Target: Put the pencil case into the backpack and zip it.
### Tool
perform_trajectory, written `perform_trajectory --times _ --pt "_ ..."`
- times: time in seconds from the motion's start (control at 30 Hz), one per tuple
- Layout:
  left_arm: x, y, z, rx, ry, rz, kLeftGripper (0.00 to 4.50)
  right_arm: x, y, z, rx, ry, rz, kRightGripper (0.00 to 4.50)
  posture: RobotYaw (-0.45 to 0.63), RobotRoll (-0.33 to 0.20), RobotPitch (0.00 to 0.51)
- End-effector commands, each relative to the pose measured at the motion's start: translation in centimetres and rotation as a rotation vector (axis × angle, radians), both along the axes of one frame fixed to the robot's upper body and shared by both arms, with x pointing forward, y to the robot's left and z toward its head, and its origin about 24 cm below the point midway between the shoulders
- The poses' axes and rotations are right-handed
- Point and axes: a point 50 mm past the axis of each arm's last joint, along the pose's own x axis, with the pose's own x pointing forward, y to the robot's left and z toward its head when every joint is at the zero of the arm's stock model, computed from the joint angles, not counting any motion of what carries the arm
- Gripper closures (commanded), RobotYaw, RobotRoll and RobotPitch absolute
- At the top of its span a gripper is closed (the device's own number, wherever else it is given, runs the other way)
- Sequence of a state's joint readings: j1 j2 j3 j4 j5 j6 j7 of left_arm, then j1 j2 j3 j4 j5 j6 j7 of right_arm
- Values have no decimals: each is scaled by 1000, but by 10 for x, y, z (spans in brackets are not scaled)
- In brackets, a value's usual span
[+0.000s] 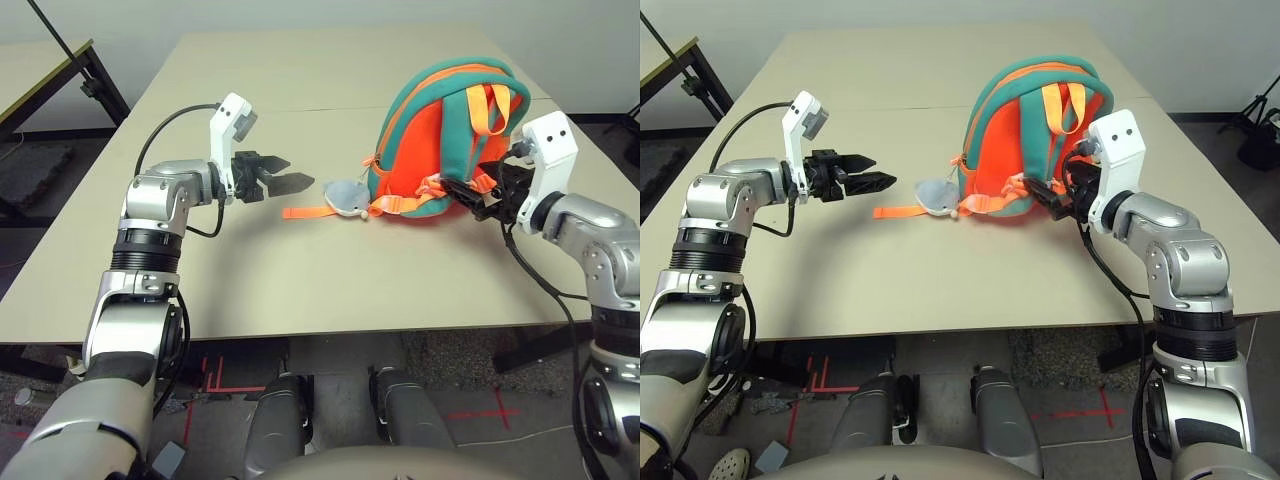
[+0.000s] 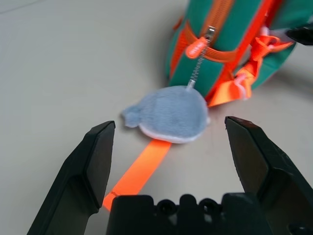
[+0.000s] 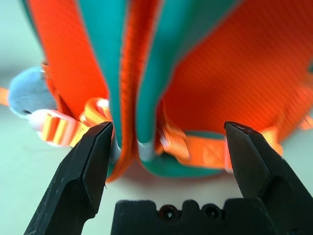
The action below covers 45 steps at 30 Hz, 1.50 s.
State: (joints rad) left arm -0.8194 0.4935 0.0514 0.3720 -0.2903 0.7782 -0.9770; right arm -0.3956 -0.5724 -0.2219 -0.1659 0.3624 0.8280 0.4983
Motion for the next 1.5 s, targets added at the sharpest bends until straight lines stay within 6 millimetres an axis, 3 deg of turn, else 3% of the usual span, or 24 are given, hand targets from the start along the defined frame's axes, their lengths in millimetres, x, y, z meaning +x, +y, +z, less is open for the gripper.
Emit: perform_trajectory --times 0.03,0.27,0.53,0.97,1.23,1.5 --pt "-5 14 0 -17 -3 68 0 -7 -17 1 -3 -1 -76 12 -207 0 110" --pt "-17 30 -15 -15 29 145 0 -19 -37 7 15 8 -130 12 -204 0 121" --pt "-18 42 -22 -34 22 261 0 -18 -52 10 -13 -10 -209 12 -200 0 127" --pt "-26 86 -46 -21 -103 641 0 -5 -78 -23 -20 -99 -480 12 -160 0 137" --pt "-29 113 -53 -5 -215 861 0 -1 -91 -34 11 -162 -554 12 -144 0 141" --pt "-28 133 -58 6 -264 973 0 2 -91 -37 21 -195 -555 12 -146 0 139"
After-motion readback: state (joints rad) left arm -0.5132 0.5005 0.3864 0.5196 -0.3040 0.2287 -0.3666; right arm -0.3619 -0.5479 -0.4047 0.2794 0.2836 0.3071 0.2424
